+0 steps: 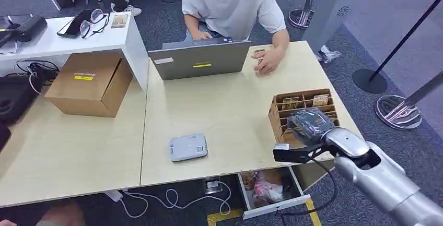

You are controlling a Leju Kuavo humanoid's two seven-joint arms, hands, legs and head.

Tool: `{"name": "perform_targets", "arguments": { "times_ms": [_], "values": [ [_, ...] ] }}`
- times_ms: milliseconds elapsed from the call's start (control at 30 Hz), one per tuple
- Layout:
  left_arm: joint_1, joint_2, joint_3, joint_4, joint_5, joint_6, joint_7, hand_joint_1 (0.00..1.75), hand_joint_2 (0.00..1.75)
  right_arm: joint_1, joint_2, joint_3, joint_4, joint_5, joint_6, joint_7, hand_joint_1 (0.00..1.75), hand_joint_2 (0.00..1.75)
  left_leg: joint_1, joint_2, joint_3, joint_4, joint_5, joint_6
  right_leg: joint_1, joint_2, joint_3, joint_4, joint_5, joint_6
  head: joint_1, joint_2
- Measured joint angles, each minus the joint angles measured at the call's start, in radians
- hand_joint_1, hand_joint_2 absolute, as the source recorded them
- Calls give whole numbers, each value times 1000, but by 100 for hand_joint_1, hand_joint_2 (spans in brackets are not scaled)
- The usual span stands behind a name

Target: Pass the card to the sensor for recognition and then transmit it.

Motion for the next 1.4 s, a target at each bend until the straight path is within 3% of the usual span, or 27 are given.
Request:
{"name": "perform_targets", "arguments": {
  "times_ms": [67,233,267,1100,1400],
  "values": [
    [0,0,0,0,0,1,2,0,0,-5,3,2,6,0,0,0,147,175,0,0,0,0,0,0,0,0,0,0,0,0,0,0],
    [-1,-3,2,0,0,2,2,0,0,-14,11,11,21,0,-2,-6,150,175,0,0,0,0,0,0,0,0,0,0,0,0,0,0],
    [-1,-3,2,0,0,2,2,0,0,-15,12,12,23,0,-2,-7,175,175,0,0,0,0,0,0,0,0,0,0,0,0,0,0],
    [-1,-8,2,0,0,7,2,0,0,-10,-7,-10,-6,-6,-43,5,175,175,0,0,0,0,0,0,0,0,0,0,0,0,0,0],
    [-1,-8,2,0,-2,4,-7,0,0,-10,-40,-51,-80,17,-54,16,175,175,0,0,0,0,0,0,0,0,0,0,0,0,0,0]
  ]
}}
